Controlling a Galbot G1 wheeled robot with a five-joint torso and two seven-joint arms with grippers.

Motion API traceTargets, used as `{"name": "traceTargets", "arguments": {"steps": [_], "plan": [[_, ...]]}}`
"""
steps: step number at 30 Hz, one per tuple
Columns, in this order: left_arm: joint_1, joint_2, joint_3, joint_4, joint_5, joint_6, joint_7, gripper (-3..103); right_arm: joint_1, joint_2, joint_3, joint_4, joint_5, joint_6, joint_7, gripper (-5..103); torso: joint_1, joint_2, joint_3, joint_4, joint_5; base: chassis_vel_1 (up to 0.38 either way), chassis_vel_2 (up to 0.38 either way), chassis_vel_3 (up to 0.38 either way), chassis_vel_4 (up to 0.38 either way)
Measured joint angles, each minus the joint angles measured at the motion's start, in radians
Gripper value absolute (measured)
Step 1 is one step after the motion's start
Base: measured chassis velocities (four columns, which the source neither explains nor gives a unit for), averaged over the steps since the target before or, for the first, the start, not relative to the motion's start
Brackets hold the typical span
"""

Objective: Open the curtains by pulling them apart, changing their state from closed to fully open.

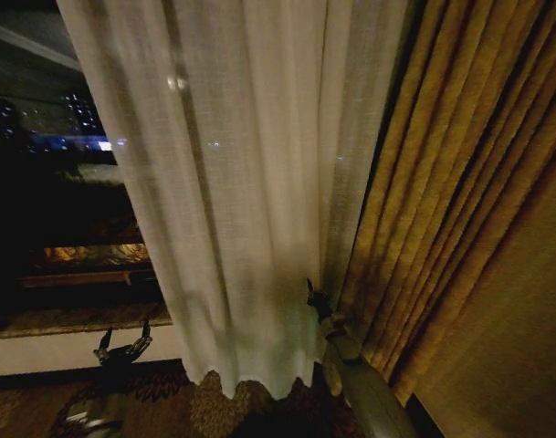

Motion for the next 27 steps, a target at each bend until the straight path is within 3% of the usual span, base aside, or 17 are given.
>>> {"name": "traceTargets", "arguments": {"steps": [14,19,22,25,27], "plan": [[0.0,0.0,0.001,0.0,0.0,0.0,0.0,100,0.003,0.006,0.003,-0.016,-0.078,0.047,0.005,0,0.001,-0.001,0.0,-0.0001,0.0001,-0.143,0.042,0.131,-0.041],[0.0,0.0,0.0,0.0,0.0,0.0,0.0,100,0.018,0.006,0.006,-0.037,-0.13,0.016,0.039,0,-0.001,0.0,0.0,0.0002,-0.0001,0.049,-0.01,-0.037,0.005],[0.0,0.0,0.0,0.0,0.0,0.0,0.0,100,0.044,-0.006,0.028,-0.084,-0.242,-0.008,0.076,0,-0.001,0.0,0.0,0.0001,-0.0001,0.0,0.0,0.0,0.0],[0.0,0.0,0.0,0.0,0.0,0.0,0.0,100,0.059,-0.009,0.039,-0.105,-0.24,-0.029,0.108,0,0.0,0.0,0.0,0.0001,0.0,0.0,0.0,0.0,0.0],[0.0,0.0,0.001,0.0,0.0,0.0,0.0,100,0.086,-0.017,0.053,-0.137,-0.186,-0.068,0.159,0,0.0,0.0,0.0,0.0002,0.0,0.0,0.0,0.0,0.0]]}}
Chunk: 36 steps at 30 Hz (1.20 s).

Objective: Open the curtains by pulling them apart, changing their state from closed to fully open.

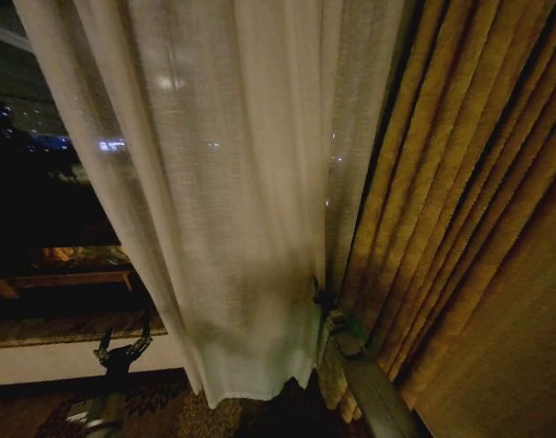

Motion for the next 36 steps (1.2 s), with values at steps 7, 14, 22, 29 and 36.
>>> {"name": "traceTargets", "arguments": {"steps": [7,14,22,29,36], "plan": [[0.0,0.0,0.0,0.0,0.0,0.0,0.0,100,0.028,-0.053,0.059,-0.044,0.05,-0.048,0.083,0,0.0,0.0,0.0,-0.0002,0.0001,0.0,0.0,0.0,0.0],[0.0,0.0,0.0,0.0,0.0,0.0,0.0,100,0.032,-0.089,0.103,-0.028,0.038,-0.122,0.221,0,0.0,0.0,0.0,-0.0003,0.0004,0.0,0.0,0.0,0.0],[0.0,0.0,0.0,0.0,0.0,0.0,0.0,100,-0.033,-0.098,0.086,0.08,0.074,-0.138,0.203,0,0.0,0.0,0.0,-0.0004,0.0,0.0,0.0,0.0,0.0],[0.0,0.0,0.0,0.0,0.0,0.0,0.0,100,-0.142,-0.102,-0.005,0.277,0.234,-0.146,0.053,20,0.0,0.0,0.0,-0.0003,-0.0001,0.0,0.0,0.0,0.0],[0.0,0.0,0.0,0.0,0.0,0.0,0.0,100,-0.22,-0.114,-0.043,0.419,0.281,-0.177,0.044,42,0.0,0.0,0.0,-0.0001,-0.0003,0.0,0.0,0.0,0.0]]}}
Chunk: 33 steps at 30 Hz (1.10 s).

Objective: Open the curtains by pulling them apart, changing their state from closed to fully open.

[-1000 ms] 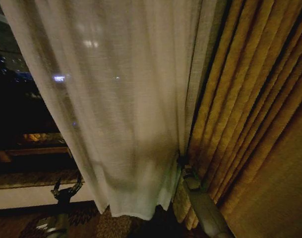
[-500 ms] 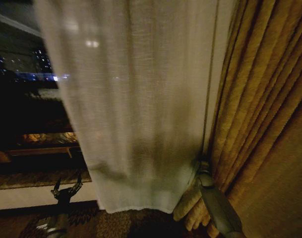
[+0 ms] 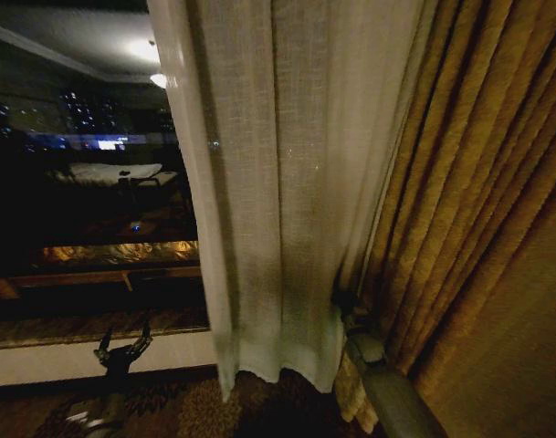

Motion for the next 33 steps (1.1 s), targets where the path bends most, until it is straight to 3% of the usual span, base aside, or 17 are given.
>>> {"name": "traceTargets", "arguments": {"steps": [8,10,11,16,33], "plan": [[0.0,0.0,0.0,0.0,0.0,0.0,0.0,100,-0.126,-0.038,0.02,0.121,0.017,0.06,-0.089,74,0.0,0.0,0.0,-0.0001,0.0002,0.0,0.0,0.0,0.0],[0.0,0.0,0.0,0.0,0.0,0.0,0.0,100,-0.136,-0.04,0.02,0.134,0.017,0.063,-0.095,74,0.0,0.0,0.0,-0.0001,0.0002,0.0,0.0,0.0,0.0],[0.0,0.0,0.0,0.0,0.0,0.0,0.0,100,-0.161,-0.046,0.021,0.162,0.017,0.07,-0.107,85,0.0,0.0,0.0,-0.0002,0.0002,0.0,0.0,0.0,0.0],[0.0,0.0,0.0,0.0,0.0,0.0,0.0,100,-0.215,-0.055,0.036,0.208,0.004,0.095,-0.113,99,0.0,0.0,0.0,-0.0001,0.0003,0.0,0.0,0.0,0.0],[0.0,0.0,0.0,0.0,0.0,0.0,0.0,100,-0.233,-0.031,0.043,0.222,-0.021,0.128,-0.129,100,0.0,0.0,0.0,-0.0001,0.0003,0.0,0.0,0.0,0.0]]}}
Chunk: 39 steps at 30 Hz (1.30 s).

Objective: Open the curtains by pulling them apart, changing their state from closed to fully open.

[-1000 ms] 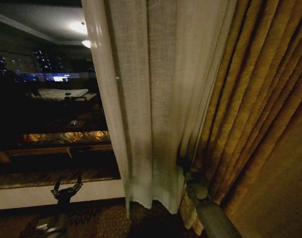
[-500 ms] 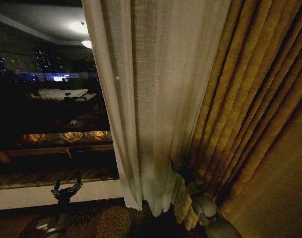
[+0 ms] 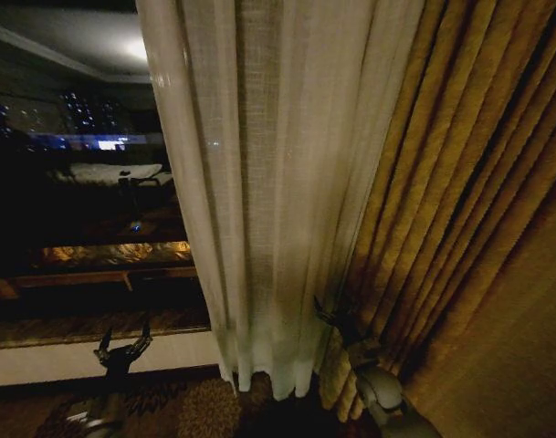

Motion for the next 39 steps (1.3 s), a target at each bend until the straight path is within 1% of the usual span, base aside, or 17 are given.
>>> {"name": "traceTargets", "arguments": {"steps": [7,14,20,24,26,29,34,37,39], "plan": [[0.0,0.0,0.0,0.0,0.0,0.0,0.0,100,0.014,0.001,-0.003,-0.005,-0.012,-0.003,-0.005,100,0.0,0.0,0.0,-0.0001,0.0,0.053,0.028,-0.074,-0.038],[0.0,0.0,0.0,0.0,0.0,0.0,0.0,100,0.01,0.008,-0.013,-0.014,-0.027,0.007,-0.015,100,0.0,0.0,0.0,0.0001,0.0001,0.208,0.147,-0.189,-0.152],[0.0,0.0,0.0,0.0,0.0,0.0,0.0,100,0.007,-0.001,-0.013,-0.02,-0.028,0.014,-0.025,100,0.0,0.0,0.0,-0.0001,0.0,0.283,0.243,-0.309,-0.221],[0.0,0.0,0.0,0.0,0.0,0.0,0.0,100,0.013,-0.001,-0.013,-0.024,-0.029,0.016,-0.028,100,0.0,0.0,0.0,0.0003,-0.0005,0.328,0.281,-0.332,-0.278],[0.0,0.0,0.0,0.0,0.0,0.0,0.0,100,0.022,0.001,-0.018,-0.032,-0.032,0.018,-0.029,100,0.0,0.0,0.0,-0.0001,0.0,0.362,0.34,-0.361,-0.341],[0.0,0.0,0.0,0.0,0.0,0.0,0.0,100,0.034,0.007,-0.023,-0.047,-0.032,0.034,-0.03,100,0.0,0.0,0.0,0.0,0.0004,0.38,0.343,-0.364,-0.346],[0.0,0.0,0.0,0.0,0.0,0.0,0.0,100,0.044,0.019,-0.034,-0.059,-0.02,0.046,-0.037,100,0.0,0.0,0.0,0.0002,-0.0002,0.335,0.299,-0.357,-0.304],[0.0,0.0,0.0,0.0,0.0,0.0,0.0,100,0.047,0.024,-0.034,-0.063,-0.019,0.054,-0.042,100,0.0,0.0,0.0,0.0003,-0.0001,0.195,0.229,-0.234,-0.21],[0.0,0.0,0.0,0.0,0.0,0.0,0.0,100,0.047,0.026,-0.034,-0.065,-0.021,0.059,-0.043,100,0.0,0.0,0.0,0.0003,-0.0009,0.136,0.141,-0.104,-0.132]]}}
